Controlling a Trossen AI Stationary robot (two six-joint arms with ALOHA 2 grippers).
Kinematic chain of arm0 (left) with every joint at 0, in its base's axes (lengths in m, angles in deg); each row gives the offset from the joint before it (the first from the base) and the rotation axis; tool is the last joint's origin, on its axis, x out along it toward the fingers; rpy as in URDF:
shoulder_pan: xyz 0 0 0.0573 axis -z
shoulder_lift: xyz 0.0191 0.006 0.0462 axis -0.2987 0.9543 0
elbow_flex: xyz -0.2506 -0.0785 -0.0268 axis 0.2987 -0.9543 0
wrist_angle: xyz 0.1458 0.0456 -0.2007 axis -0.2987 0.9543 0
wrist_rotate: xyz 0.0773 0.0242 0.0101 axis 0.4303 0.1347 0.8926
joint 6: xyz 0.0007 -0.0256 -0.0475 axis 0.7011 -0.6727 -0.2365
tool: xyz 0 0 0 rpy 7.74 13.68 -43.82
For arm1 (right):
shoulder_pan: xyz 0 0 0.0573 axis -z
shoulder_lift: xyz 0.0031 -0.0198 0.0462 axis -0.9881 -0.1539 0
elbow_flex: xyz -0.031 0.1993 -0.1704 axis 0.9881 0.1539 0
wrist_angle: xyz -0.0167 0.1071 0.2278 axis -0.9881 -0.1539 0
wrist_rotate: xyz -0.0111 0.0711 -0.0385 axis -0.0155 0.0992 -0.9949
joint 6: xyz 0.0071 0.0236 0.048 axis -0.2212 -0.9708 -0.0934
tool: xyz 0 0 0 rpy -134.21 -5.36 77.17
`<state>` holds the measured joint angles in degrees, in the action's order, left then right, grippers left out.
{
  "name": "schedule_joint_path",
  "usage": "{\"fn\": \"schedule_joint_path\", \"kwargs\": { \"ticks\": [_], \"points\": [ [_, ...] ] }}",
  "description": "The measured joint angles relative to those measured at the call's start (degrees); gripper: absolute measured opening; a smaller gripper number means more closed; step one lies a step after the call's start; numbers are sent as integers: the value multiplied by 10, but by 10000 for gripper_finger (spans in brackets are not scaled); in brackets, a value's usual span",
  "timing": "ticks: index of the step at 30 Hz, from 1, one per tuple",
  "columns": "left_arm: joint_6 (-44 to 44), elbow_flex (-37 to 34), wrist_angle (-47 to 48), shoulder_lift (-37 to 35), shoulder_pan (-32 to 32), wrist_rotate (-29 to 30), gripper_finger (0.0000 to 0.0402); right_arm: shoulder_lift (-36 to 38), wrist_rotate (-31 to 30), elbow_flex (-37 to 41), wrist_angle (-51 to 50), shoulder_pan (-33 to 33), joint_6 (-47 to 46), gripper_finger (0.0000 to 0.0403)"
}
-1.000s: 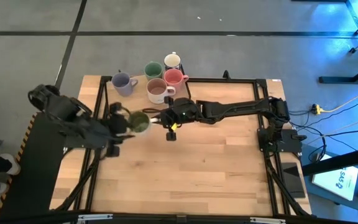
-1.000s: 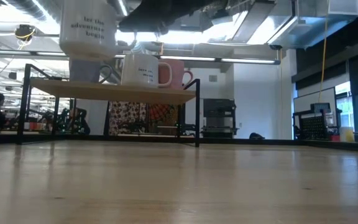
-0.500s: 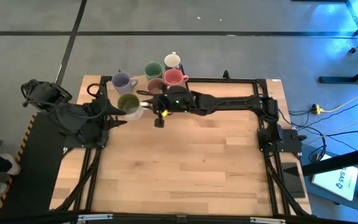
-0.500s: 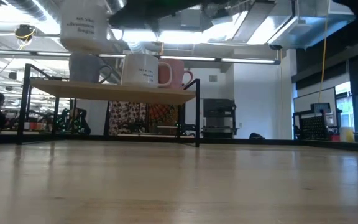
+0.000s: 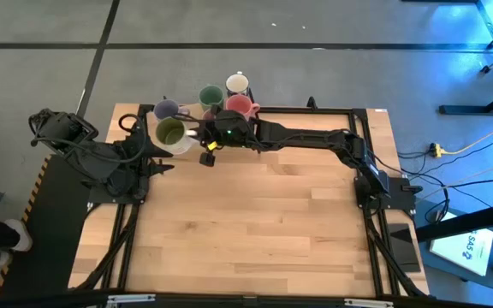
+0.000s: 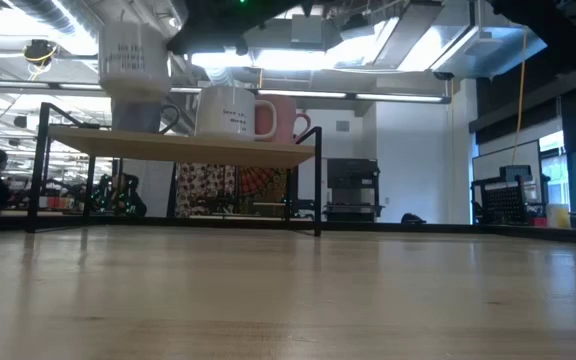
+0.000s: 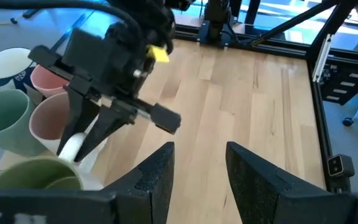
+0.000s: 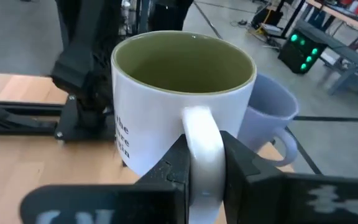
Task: Place coffee mugs
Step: Put the white mug on the shelf
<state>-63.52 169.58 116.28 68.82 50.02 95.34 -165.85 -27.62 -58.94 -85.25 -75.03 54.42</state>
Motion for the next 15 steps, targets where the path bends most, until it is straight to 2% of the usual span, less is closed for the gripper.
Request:
{"fn": "schedule_joint_path", "kwargs": {
  "ticks": [15],
  "points": [
    [12,0,6,0,0,0,139,-48,-10,2,26,-1,-21,34]
  ]
}}
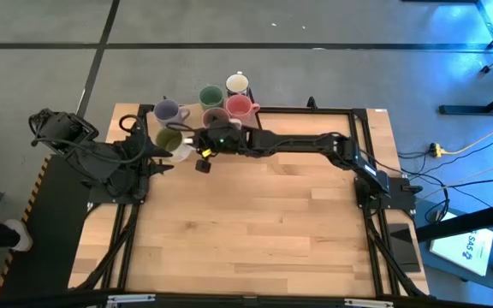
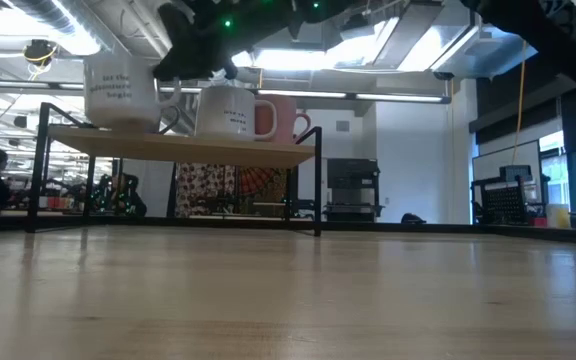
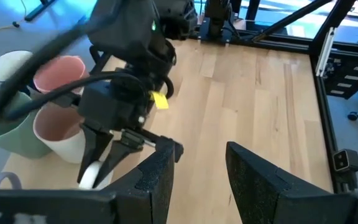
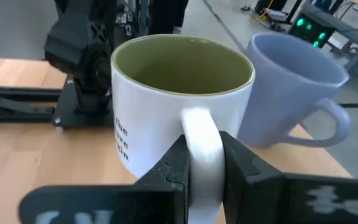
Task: Place coffee mugs
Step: Put the white mug on the shelf
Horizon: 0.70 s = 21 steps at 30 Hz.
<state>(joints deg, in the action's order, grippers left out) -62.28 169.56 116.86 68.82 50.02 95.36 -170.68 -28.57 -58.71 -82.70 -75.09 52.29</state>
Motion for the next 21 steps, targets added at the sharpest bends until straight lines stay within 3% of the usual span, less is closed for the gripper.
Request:
{"fn": "schedule_joint_path", "kwargs": {
  "ticks": [17,21],
  "points": [
    [30,0,4,0,0,0,139,-2,12,0,-3,19,-13,35],
    [34,0,4,0,0,0,139,-2,-13,-1,1,19,-22,83]
  ]
}}
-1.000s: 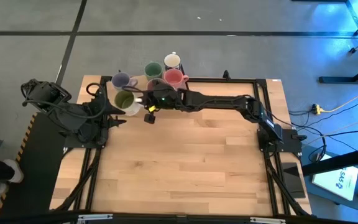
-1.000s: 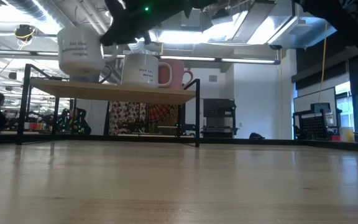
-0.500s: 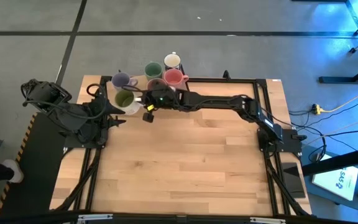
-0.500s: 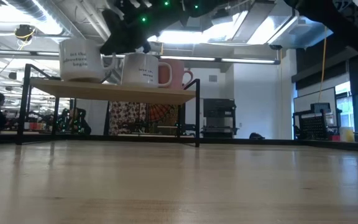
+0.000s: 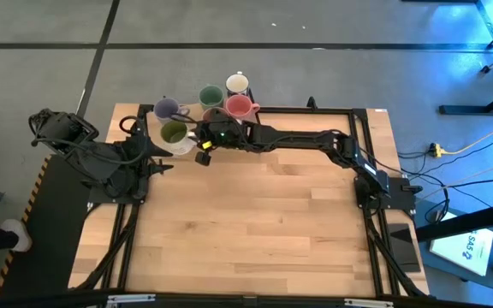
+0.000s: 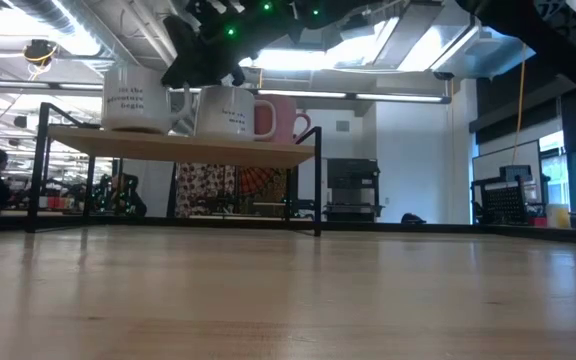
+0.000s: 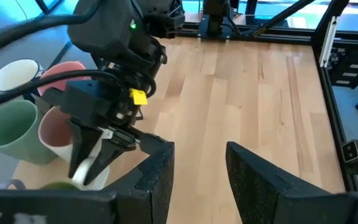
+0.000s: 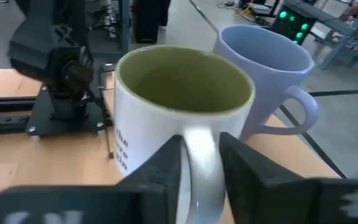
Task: Place coffee mugs
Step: Put the white mug on the shelf, then return to Home Position
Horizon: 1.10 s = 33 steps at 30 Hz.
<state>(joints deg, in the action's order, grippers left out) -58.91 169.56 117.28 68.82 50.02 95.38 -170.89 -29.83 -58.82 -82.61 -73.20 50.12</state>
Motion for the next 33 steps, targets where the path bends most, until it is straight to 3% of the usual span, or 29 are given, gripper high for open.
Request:
{"fn": "schedule_joint_path", "kwargs": {
  "ticks": [6,15,22,28,33],
  "points": [
    [0,0,0,0,0,0,139,0,-2,0,2,1,-3,133],
    [0,0,0,0,0,0,139,7,44,0,-7,0,7,158],
    [-9,-4,17,0,0,-1,139,62,50,0,-41,0,55,160],
    [3,-23,-74,2,0,7,139,185,127,1,-127,0,153,160],
    [88,-23,-170,2,0,-16,139,309,135,-1,-219,-1,209,160]
  ]
}}
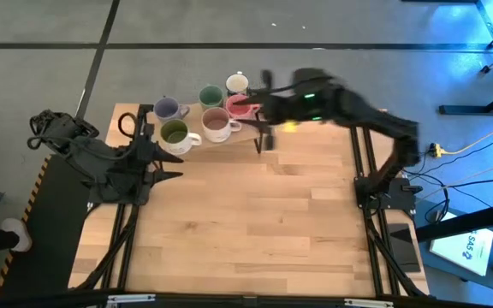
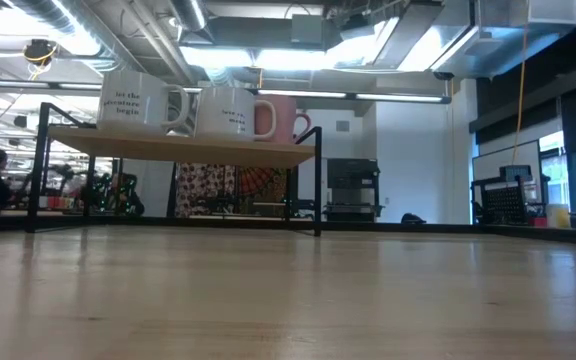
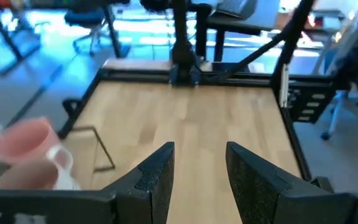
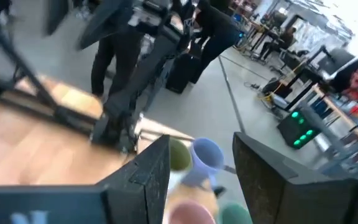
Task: Place coffee mugs
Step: Return to Home Position
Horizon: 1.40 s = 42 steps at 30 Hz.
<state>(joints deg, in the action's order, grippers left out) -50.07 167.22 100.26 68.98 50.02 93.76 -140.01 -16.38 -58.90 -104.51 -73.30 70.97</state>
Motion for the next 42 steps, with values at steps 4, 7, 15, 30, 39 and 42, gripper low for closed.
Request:
{"fn": "schedule_joint_path", "kwargs": {
  "ticks": [4,7,15,30,39,42],
  "points": [
    [55,-1,-46,3,0,39,139,102,4,2,-83,0,56,160],
    [93,-1,-113,-5,0,68,139,179,4,0,-111,0,73,160],
    [55,-70,-133,-122,-12,72,139,389,-83,159,-162,1,77,160],
    [-12,-446,-326,-361,-16,43,139,899,-148,855,144,0,-78,160],
    [-31,-617,-439,-455,-16,43,139,978,-132,1008,192,0,-107,160],
    [-33,-677,-484,-475,-16,45,139,973,-115,1061,231,0,-109,160]
  ]
}}
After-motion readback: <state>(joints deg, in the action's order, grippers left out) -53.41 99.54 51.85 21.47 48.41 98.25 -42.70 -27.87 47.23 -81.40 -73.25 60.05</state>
